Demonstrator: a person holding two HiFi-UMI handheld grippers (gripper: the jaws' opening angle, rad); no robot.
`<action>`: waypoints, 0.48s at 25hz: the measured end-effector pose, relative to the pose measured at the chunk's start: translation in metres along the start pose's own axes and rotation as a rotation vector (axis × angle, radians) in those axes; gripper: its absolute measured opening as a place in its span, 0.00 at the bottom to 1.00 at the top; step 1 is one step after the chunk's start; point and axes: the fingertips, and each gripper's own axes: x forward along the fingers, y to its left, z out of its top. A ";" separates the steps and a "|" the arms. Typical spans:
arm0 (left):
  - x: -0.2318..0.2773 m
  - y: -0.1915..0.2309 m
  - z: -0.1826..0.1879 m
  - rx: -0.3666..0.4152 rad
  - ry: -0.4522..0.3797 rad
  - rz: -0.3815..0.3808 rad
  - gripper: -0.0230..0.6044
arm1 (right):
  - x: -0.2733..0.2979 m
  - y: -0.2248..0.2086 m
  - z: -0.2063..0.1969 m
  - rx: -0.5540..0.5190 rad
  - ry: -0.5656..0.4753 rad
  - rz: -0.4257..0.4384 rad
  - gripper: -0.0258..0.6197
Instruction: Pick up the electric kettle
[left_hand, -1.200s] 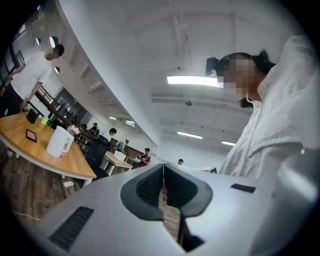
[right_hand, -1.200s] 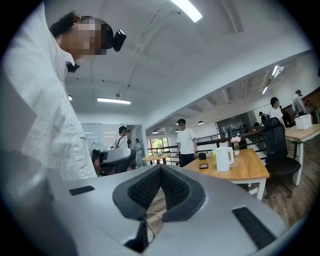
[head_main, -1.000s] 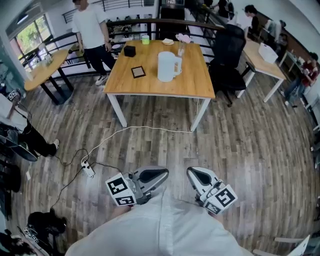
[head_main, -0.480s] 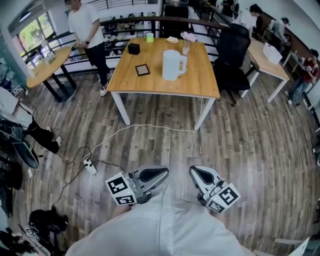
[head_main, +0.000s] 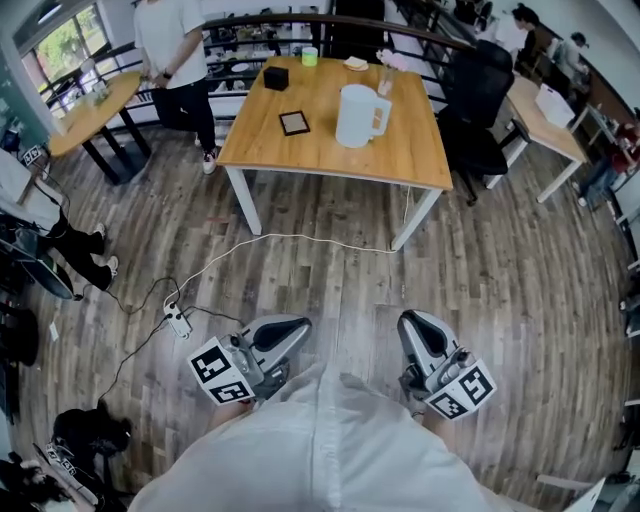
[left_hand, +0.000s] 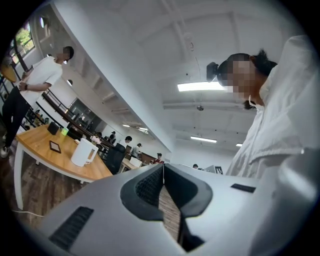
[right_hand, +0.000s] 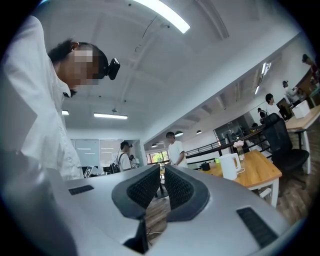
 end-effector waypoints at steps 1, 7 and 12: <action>-0.003 0.005 0.001 -0.003 -0.003 0.013 0.05 | 0.002 -0.003 0.000 0.004 0.001 -0.007 0.07; -0.001 0.034 0.007 0.001 -0.018 0.036 0.05 | 0.029 -0.025 0.005 0.000 -0.016 -0.006 0.07; 0.019 0.062 0.016 -0.012 -0.028 0.040 0.05 | 0.062 -0.055 0.003 0.009 0.003 0.021 0.07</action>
